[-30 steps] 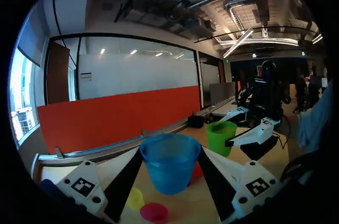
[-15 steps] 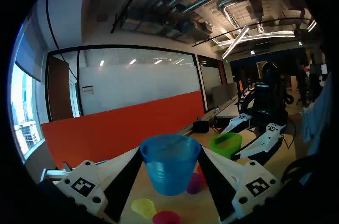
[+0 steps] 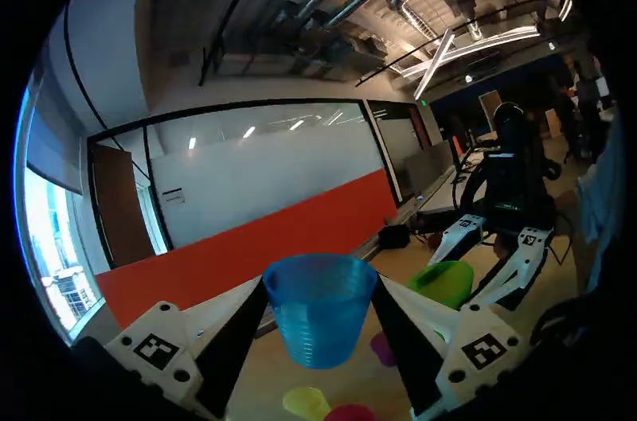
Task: Pour water
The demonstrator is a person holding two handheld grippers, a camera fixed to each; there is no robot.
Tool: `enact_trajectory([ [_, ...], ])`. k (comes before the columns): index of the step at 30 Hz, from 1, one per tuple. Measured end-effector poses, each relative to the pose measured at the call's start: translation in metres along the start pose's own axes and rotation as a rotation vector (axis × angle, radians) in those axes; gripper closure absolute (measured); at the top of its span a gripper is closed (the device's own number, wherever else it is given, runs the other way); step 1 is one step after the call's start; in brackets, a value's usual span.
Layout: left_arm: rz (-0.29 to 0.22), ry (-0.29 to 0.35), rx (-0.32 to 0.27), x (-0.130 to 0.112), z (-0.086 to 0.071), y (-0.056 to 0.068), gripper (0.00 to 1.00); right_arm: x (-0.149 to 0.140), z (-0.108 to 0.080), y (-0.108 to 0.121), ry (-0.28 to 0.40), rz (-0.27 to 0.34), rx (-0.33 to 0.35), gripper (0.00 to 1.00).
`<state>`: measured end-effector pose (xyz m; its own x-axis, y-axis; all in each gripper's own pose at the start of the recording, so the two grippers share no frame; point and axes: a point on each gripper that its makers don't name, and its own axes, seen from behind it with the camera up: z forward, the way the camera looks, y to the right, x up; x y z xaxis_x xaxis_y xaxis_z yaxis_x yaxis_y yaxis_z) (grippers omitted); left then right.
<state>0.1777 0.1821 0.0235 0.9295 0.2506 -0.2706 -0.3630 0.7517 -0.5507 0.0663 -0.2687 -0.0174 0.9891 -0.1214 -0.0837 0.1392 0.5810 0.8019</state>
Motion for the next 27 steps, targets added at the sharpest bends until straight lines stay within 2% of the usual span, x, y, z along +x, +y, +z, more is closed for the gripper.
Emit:
enact_trajectory([
  [10,0.128,0.012,0.029,0.011,0.006,-0.010,0.12,0.004,0.014,-0.011,0.010,-0.003,0.031,0.09],
  [15,0.210,0.009,0.044,0.016,0.010,-0.014,0.12,0.005,0.021,-0.015,0.015,-0.003,0.042,0.09],
  [27,0.415,0.012,0.058,0.033,0.010,-0.015,0.13,0.004,0.030,-0.017,0.010,0.005,0.056,0.09],
])
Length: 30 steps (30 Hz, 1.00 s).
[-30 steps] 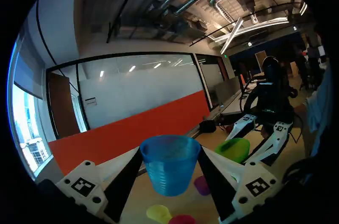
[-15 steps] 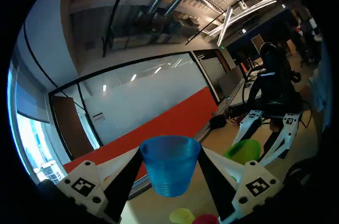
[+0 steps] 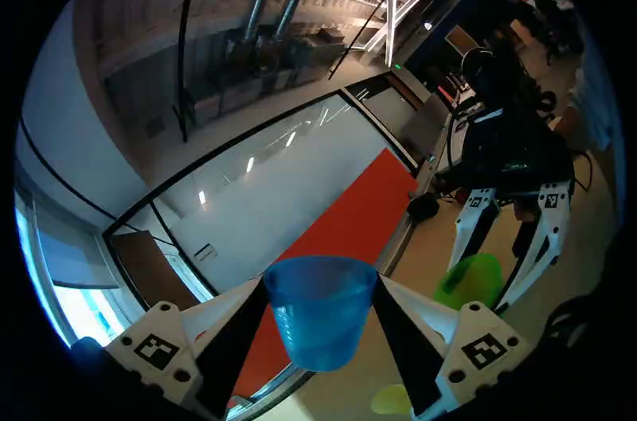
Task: Pour water
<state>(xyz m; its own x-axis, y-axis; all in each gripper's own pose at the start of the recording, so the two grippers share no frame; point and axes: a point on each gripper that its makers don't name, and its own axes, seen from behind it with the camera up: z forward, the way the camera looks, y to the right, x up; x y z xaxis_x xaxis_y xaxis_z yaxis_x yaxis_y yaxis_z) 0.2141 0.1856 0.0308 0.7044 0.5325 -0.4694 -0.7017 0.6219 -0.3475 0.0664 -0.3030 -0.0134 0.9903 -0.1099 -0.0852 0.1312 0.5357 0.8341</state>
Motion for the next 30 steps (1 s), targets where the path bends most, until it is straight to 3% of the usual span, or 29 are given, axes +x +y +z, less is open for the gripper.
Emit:
enact_trajectory([
  [6,0.078,0.010,0.001,0.008,0.002,-0.001,0.13,-0.003,0.004,0.000,-0.005,0.005,0.005,0.09],
  [30,0.259,0.033,-0.006,0.022,0.019,-0.004,0.13,-0.013,0.011,-0.002,-0.019,0.007,0.027,0.09],
])
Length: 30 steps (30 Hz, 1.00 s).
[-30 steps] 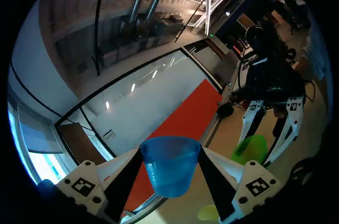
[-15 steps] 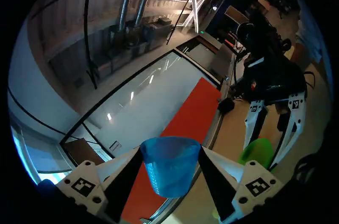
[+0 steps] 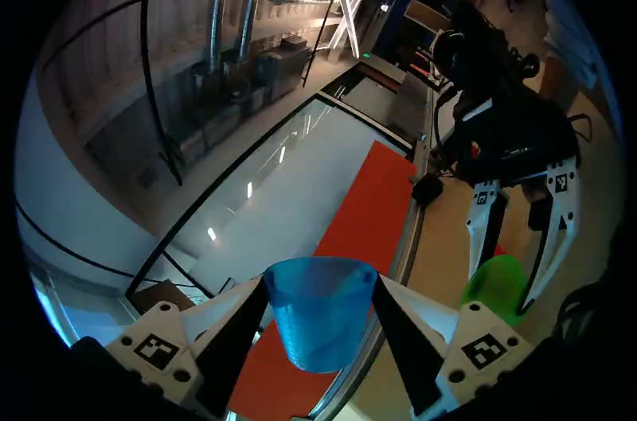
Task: Pour water
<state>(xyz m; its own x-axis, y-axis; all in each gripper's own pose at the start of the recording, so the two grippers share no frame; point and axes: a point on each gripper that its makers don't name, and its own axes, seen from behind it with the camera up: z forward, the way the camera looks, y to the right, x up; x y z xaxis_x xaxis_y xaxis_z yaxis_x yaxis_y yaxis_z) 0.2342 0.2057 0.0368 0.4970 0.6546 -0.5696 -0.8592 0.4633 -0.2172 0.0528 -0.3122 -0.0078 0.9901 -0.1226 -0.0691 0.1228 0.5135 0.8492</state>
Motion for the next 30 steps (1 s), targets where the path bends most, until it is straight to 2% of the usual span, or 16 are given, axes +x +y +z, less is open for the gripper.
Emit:
enact_trajectory([
  [9,0.077,0.014,0.004,0.009,0.002,-0.001,0.13,-0.002,-0.002,0.003,0.002,0.002,-0.004,0.09],
  [30,0.183,0.013,0.012,0.017,0.003,-0.002,0.13,-0.001,-0.007,0.005,0.007,-0.003,-0.011,0.09],
])
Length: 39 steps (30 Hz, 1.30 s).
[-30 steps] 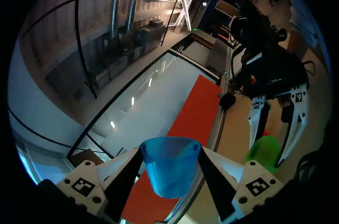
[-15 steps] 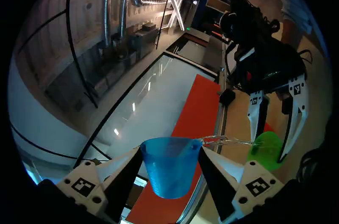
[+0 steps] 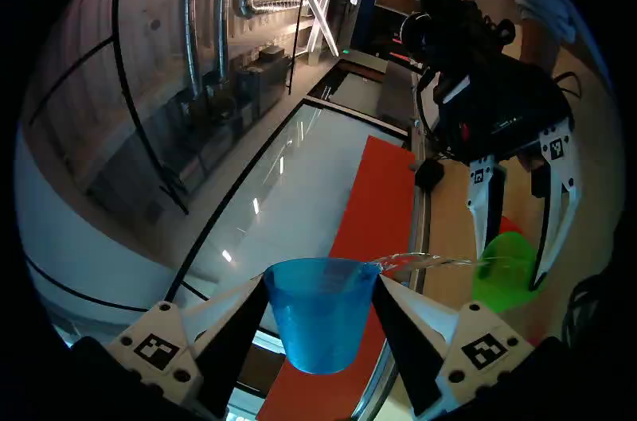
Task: Pour water
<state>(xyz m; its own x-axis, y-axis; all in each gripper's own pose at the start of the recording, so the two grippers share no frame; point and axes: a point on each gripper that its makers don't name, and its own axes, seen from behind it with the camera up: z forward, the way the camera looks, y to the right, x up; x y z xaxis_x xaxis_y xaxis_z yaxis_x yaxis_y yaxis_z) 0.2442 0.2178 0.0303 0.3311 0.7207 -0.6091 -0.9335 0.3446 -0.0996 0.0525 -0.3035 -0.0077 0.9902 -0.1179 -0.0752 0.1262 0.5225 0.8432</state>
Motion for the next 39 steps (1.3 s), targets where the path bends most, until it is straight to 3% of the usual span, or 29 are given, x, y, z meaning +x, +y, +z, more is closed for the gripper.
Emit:
enact_trajectory([
  [12,0.054,-0.002,0.009,0.004,-0.003,-0.007,0.13,0.000,-0.002,0.001,0.004,0.000,-0.005,0.09],
  [39,0.155,0.013,-0.011,0.017,0.004,-0.009,0.13,0.002,-0.004,0.004,0.013,0.004,-0.015,0.10],
])
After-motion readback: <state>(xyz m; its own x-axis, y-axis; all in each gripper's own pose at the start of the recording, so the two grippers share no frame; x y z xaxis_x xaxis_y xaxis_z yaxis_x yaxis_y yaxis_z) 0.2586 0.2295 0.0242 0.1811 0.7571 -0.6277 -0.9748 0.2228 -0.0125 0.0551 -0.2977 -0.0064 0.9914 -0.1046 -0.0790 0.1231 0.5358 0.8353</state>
